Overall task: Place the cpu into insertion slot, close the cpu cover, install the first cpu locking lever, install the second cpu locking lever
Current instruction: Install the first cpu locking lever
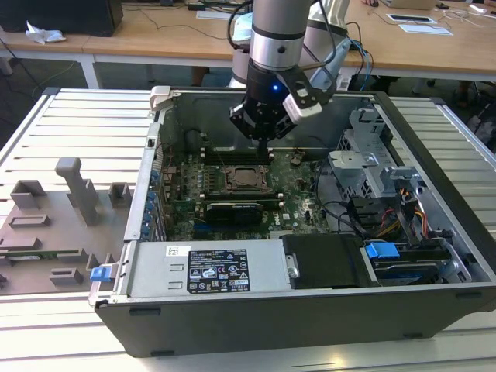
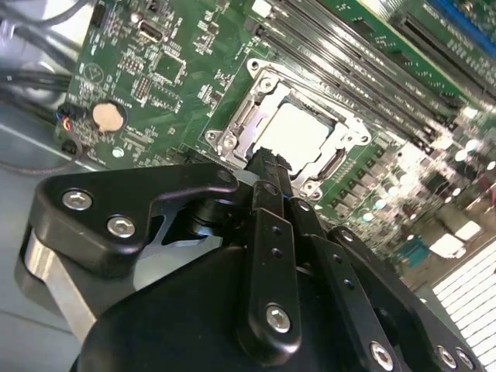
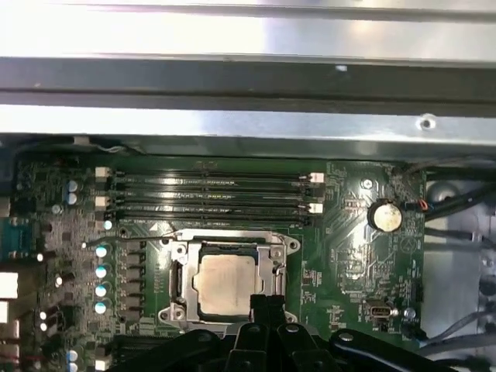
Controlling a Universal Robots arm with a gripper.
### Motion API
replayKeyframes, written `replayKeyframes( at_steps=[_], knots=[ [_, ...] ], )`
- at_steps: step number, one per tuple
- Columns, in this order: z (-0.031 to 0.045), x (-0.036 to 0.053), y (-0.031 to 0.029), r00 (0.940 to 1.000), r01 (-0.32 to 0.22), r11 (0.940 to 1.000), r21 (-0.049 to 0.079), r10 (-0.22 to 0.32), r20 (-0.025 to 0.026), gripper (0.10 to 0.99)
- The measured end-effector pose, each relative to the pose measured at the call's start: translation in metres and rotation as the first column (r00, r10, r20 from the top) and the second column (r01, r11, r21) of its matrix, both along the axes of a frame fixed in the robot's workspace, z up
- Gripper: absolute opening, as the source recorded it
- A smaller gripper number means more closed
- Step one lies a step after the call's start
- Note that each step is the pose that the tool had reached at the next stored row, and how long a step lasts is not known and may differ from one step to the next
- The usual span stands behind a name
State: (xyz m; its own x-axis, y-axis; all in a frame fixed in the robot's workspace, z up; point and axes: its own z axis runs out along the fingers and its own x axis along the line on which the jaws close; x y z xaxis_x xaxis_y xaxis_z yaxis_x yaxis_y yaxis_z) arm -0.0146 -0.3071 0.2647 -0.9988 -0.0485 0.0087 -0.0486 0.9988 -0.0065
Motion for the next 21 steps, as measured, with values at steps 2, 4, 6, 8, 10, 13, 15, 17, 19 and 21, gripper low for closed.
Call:
replayKeyframes(
  at_steps=[2, 4, 6, 8, 10, 13, 15, 17, 19, 21],
  knots=[
    [0.0, 0.0, 0.0, 0.9995, -0.03, 0.9995, 0.0, 0.03, 0.0001, 0.106],
    [0.0, 0.0, 0.0, 0.9995, -0.032, 0.9995, 0.0, 0.032, 0.0, 0.106],
    [0.0, -0.0002, 0.0, 0.9995, -0.032, 0.9995, 0.0, 0.032, 0.0, 0.106],
    [0.0, -0.0006, 0.0, 0.9995, -0.032, 0.9995, 0.0, 0.032, 0.0, 0.106],
    [-0.0001, -0.002, 0.0, 0.9995, -0.032, 0.9995, 0.0, 0.032, 0.0001, 0.106],
    [0.0, -0.0037, 0.0, 0.9995, -0.032, 0.9995, 0.0, 0.032, 0.0002, 0.106],
    [0.0, -0.0078, 0.0, 0.9995, -0.032, 0.9995, 0.0, 0.032, 0.0001, 0.106],
    [0.0, -0.0124, 0.0, 0.9995, -0.032, 0.9995, 0.0, 0.032, 0.0, 0.106],
    [0.0, -0.0168, 0.0, 0.9995, -0.032, 0.9995, 0.0, 0.032, 0.0001, 0.106],
    [0.0, -0.0205, 0.0, 0.9995, -0.032, 0.9995, 0.0, 0.032, 0.0003, 0.106]
  ],
)
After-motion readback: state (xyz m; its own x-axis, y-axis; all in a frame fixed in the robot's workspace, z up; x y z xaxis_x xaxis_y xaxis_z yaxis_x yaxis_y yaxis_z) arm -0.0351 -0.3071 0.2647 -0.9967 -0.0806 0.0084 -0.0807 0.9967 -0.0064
